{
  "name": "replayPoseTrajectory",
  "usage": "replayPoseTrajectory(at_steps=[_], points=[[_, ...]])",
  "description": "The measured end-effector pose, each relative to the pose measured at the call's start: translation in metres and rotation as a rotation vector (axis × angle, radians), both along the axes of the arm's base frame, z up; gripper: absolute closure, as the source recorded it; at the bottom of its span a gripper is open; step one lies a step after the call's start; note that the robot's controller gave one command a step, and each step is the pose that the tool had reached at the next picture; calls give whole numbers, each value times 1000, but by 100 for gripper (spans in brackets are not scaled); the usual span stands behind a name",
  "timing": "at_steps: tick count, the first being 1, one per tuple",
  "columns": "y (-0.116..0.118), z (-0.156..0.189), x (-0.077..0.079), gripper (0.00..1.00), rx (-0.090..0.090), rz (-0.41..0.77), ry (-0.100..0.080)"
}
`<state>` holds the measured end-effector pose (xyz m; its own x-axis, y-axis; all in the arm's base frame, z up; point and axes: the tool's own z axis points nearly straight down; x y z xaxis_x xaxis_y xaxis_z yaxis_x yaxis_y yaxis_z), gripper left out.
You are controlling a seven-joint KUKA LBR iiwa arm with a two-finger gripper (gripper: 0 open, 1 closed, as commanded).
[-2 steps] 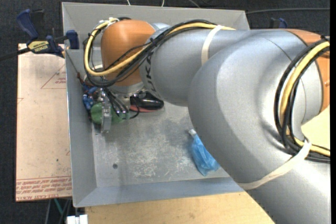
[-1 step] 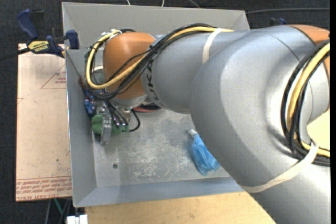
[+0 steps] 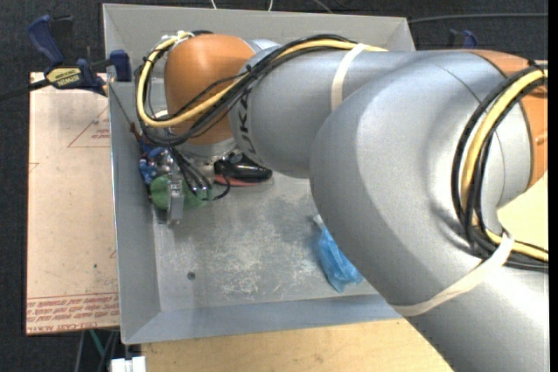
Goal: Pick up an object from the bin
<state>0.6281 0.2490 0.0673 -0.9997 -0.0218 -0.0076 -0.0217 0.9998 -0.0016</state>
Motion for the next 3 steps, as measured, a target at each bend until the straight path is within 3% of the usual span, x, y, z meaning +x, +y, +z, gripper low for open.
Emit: replayPoseTrajectory(at_steps=[1, 3], points=[[1, 3, -21, 100, 10, -101, -9], [0, 3, -29, 100, 5, 130, -10]])
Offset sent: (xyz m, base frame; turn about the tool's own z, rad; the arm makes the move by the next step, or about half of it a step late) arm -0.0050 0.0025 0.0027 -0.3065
